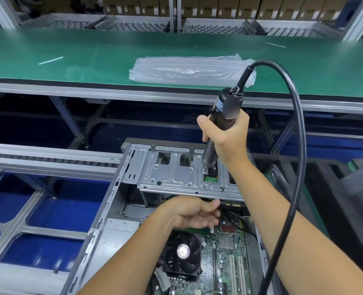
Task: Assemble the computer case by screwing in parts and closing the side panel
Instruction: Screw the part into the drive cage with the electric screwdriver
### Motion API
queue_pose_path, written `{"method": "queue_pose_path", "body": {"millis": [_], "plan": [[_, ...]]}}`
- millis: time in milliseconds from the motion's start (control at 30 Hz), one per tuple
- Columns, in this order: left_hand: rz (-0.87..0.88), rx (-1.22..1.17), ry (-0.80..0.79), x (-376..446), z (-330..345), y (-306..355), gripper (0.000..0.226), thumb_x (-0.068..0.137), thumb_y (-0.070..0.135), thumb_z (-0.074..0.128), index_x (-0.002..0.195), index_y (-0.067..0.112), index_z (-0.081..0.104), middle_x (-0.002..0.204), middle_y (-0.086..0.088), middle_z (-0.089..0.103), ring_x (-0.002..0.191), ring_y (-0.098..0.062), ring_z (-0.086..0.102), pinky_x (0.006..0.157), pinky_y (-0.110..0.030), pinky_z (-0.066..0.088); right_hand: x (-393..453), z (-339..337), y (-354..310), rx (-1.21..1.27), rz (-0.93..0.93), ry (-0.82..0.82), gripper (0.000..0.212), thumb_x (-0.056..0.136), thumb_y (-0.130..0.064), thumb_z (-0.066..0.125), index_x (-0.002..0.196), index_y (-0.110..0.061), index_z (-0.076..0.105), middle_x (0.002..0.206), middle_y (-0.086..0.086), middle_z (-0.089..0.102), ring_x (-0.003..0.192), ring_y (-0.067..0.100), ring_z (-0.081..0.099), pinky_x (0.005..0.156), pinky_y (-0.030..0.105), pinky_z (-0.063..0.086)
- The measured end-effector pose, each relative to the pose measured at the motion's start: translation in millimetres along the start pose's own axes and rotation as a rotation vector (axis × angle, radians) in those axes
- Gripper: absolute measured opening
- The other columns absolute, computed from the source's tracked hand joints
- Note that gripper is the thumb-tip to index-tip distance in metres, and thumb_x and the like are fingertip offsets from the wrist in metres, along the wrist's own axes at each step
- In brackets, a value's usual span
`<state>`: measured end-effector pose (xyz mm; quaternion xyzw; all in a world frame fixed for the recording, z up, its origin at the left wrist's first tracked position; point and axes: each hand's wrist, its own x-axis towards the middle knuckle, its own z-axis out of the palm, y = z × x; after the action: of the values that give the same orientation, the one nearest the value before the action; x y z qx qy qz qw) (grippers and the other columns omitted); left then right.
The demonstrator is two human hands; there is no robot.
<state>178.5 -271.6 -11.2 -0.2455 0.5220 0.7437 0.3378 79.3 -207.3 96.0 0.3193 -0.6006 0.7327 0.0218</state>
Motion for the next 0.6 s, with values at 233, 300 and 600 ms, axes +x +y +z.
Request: {"method": "queue_pose_path", "body": {"millis": [233,300,600], "plan": [[0.112,0.59,-0.302,-34,3,11,0.052,0.089,0.055,0.052,0.072,0.008,0.064,0.058,-0.005,0.066,0.035,-0.005,0.049,0.031,-0.012,0.031,18,-45,-62,0.197,-0.186,0.091,0.032,0.081,-0.009,0.069,0.059,-0.03,0.059,0.051,-0.01,0.053,0.04,0.019,0.048,0.051,0.029,0.042],[0.258,0.525,-0.325,-39,16,21,0.046,0.093,0.046,0.05,0.073,0.007,0.063,0.056,-0.004,0.064,0.033,-0.005,0.044,0.031,-0.013,0.028,14,-75,-74,0.222,-0.172,0.169,0.03,0.08,-0.01,0.07,0.061,-0.029,0.056,0.052,-0.011,0.051,0.039,0.018,0.048,0.049,0.029,0.041],[0.587,0.65,0.0,25,148,68,0.028,0.094,0.026,0.057,0.068,0.017,0.058,0.061,-0.001,0.062,0.048,-0.011,0.053,0.044,-0.019,0.038,-56,-221,-65,-0.085,0.119,0.48,0.028,0.077,-0.018,0.077,0.066,-0.012,0.051,0.046,0.003,0.052,0.035,0.023,0.044,0.045,0.03,0.041]]}}
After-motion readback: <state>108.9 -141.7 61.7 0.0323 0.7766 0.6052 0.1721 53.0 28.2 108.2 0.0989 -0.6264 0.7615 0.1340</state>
